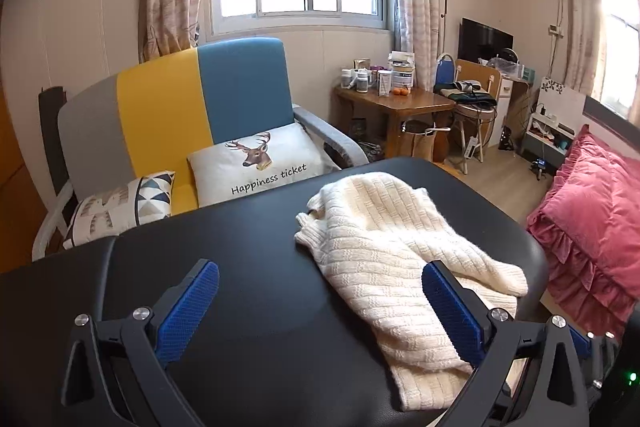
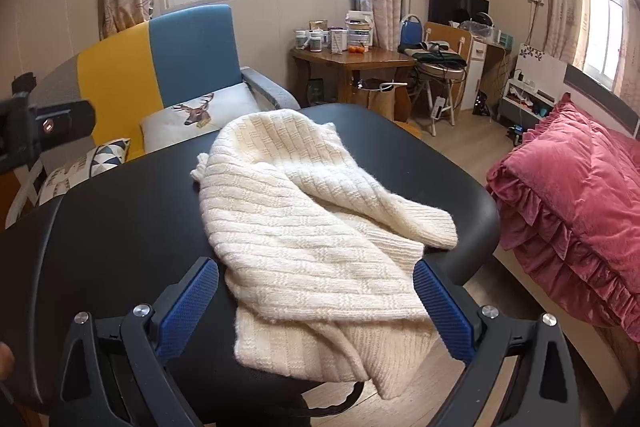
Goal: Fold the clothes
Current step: 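Move both grippers open toward the crumpled cream sweater on the table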
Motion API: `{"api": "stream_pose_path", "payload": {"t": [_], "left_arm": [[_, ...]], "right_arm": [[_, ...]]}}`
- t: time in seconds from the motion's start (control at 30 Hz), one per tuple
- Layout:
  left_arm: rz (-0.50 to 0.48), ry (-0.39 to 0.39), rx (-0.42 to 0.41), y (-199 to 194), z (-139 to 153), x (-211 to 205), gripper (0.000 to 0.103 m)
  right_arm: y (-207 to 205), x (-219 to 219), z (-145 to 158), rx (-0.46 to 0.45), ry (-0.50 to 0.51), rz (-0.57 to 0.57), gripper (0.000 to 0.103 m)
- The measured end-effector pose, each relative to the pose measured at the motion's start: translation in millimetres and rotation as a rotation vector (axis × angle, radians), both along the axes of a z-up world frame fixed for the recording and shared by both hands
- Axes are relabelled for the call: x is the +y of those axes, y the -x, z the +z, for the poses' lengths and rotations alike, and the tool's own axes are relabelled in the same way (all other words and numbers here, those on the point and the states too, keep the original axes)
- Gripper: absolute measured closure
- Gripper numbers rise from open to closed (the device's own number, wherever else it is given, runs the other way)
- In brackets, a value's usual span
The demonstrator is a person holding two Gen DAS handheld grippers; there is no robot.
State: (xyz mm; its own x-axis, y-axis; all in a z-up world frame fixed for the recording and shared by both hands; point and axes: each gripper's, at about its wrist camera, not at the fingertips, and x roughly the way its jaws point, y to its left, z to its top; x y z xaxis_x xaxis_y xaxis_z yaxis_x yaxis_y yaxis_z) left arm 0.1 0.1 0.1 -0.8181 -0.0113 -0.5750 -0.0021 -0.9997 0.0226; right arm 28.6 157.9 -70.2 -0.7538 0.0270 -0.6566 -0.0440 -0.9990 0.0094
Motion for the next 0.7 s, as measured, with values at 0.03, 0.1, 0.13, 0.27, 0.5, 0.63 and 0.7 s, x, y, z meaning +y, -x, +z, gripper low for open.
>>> {"api": "stream_pose_path", "payload": {"t": [0.03,0.1,0.13,0.27,0.5,0.63,0.7], "left_arm": [[0.001,0.005,0.002,-0.2,0.2,0.3,0.0],[0.002,0.003,0.007,-2.8,0.1,0.9,0.0],[0.003,0.0,0.01,-4.5,-0.1,1.2,0.0],[0.004,-0.044,-0.009,-1.8,-6.3,-6.3,0.0],[0.02,-0.093,-0.057,-0.3,-23.5,-22.7,0.0],[0.02,-0.15,-0.063,-3.8,-27.8,-34.4,0.0],[0.019,-0.187,-0.066,-5.7,-29.8,-40.7,0.0]], "right_arm": [[-0.3,-0.5,-0.1,-0.001,-0.003,0.002,0.002],[-2.0,-2.0,0.0,0.002,-0.002,0.003,0.002],[-3.4,-3.8,-0.1,0.005,0.0,0.003,0.002],[6.5,2.9,0.1,-0.024,-0.015,-0.022,0.002],[16.3,-11.1,1.1,-0.04,-0.092,-0.046,0.002],[18.5,-17.5,-0.2,-0.045,-0.091,-0.028,0.002],[18.5,-20.0,-1.7,-0.049,-0.096,-0.022,0.002]]}}
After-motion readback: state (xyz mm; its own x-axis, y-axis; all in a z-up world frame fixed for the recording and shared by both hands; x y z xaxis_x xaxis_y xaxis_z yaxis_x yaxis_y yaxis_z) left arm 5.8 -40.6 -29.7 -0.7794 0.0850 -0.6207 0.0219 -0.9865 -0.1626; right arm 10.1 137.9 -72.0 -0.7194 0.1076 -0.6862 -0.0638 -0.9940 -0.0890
